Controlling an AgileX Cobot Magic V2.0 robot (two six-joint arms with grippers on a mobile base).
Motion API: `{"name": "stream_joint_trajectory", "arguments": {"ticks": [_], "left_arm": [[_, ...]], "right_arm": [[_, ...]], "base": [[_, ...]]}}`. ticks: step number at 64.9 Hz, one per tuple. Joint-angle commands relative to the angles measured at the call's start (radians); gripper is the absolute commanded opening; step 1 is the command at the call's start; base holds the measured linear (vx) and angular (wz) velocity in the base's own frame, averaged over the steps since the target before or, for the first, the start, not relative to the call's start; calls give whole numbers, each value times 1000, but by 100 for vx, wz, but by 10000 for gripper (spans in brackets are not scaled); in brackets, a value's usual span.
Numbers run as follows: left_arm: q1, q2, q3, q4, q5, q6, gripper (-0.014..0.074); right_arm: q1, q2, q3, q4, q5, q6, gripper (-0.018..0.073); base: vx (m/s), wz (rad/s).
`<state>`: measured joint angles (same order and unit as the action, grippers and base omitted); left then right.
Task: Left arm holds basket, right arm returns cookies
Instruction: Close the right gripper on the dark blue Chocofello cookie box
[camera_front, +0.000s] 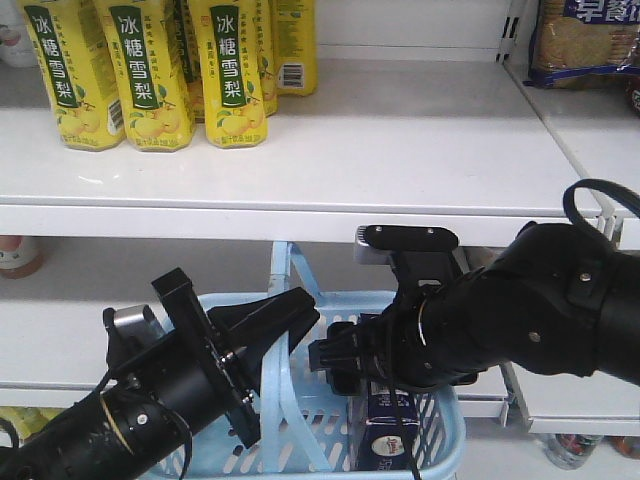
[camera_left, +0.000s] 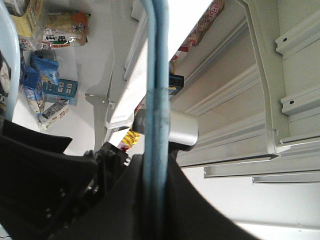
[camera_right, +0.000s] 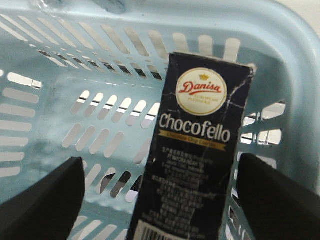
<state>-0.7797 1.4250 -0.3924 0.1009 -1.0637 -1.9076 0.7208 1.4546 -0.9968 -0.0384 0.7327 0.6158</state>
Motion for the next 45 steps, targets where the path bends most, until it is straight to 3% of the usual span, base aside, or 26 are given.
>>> {"name": "stream_joint_trajectory", "arguments": {"ticks": [1,30,45], "left_arm": [[-6,-35,-29,-22,-304,3,-3],[-6,-35,-29,-22,-304,3,-3],[-6,-35,-29,-22,-304,3,-3]], "right_arm": [[-1,-24,-6,-16,-51,-6,580],[-1,-2,56,-15,-125,-11,574],[-1,45,56,-16,-132,-13,502]], "base": [[0,0],[0,0],[0,0]]}}
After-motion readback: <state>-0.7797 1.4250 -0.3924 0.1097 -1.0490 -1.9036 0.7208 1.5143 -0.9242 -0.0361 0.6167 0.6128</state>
